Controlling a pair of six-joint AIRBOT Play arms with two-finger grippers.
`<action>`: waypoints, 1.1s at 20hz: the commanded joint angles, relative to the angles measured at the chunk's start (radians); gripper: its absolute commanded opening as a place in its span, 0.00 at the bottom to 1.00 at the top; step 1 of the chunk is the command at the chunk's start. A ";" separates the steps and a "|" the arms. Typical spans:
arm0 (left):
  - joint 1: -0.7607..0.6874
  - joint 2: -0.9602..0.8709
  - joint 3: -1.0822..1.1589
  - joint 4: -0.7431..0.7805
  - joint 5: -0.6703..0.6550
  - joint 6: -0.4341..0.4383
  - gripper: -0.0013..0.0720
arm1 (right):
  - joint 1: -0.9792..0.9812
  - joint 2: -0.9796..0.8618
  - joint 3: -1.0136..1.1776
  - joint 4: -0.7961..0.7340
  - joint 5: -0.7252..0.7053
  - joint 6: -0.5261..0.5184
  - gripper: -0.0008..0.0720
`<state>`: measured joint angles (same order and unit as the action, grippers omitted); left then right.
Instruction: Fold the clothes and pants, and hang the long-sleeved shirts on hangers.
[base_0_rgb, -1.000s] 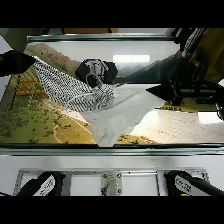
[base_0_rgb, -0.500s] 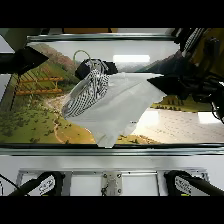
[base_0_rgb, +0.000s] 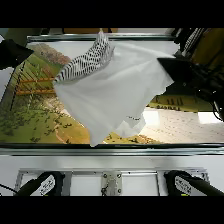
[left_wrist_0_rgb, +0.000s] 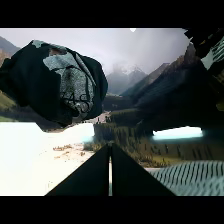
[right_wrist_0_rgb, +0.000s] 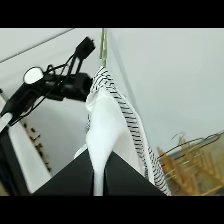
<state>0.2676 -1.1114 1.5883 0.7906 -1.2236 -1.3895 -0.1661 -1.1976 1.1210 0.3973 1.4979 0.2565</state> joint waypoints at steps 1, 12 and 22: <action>-0.044 0.039 0.000 0.002 -0.008 0.029 0.03 | -0.089 0.064 0.001 0.033 -0.162 -0.097 0.03; -0.269 -0.004 -0.001 0.004 -0.007 0.032 0.03 | -0.669 0.486 0.001 -0.359 -0.815 -0.089 0.03; -0.334 -0.118 -0.001 0.003 -0.006 0.056 0.03 | -0.756 0.599 0.010 -0.492 -1.626 -0.132 0.03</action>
<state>-0.0593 -1.2091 1.5871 0.7940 -1.2297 -1.3373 -0.9115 -0.6094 1.1240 -0.0624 0.1249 0.1593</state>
